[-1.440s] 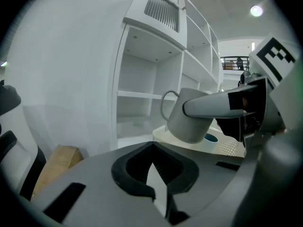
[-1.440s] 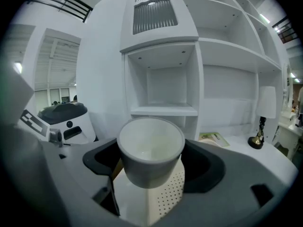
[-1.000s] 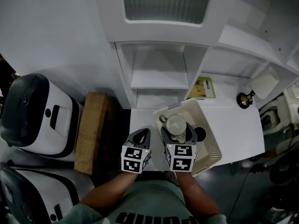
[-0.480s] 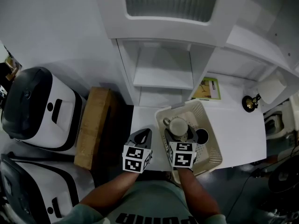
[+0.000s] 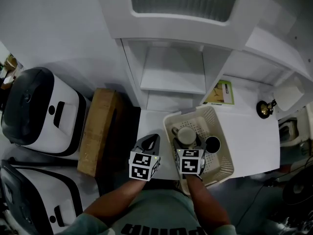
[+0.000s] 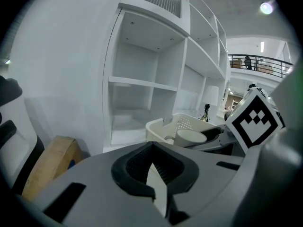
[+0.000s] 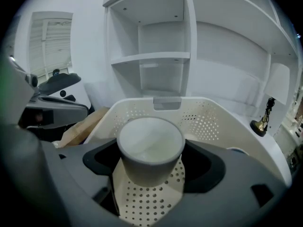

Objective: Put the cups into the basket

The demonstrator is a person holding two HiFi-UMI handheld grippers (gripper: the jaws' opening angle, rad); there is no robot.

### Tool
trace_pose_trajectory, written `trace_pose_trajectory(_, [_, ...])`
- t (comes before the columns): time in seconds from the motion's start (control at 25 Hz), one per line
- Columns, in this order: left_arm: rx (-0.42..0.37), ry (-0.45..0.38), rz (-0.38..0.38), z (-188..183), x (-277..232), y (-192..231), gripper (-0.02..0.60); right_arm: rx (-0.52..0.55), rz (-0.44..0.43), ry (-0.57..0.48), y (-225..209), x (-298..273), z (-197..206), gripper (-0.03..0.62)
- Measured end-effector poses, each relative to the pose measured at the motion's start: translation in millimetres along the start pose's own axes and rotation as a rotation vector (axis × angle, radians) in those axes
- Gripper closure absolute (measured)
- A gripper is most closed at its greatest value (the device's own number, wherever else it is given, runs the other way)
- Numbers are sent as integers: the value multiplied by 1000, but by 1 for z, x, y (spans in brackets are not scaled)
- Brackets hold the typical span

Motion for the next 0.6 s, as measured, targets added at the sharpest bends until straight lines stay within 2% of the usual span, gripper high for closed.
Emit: trace_pose_trajectory(0.6, [-10, 19, 24, -2, -13, 2, 575, -21, -14, 81, 0, -23, 11, 210])
Point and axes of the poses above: the fingertips, and each gripper's own axes: x backward along the fingers, y to its left, z out of its underside, the point moved 10 cm from there along x, backward along the fingers, and after that the axes turned 2 degrees about y, right-handed, at the moved point
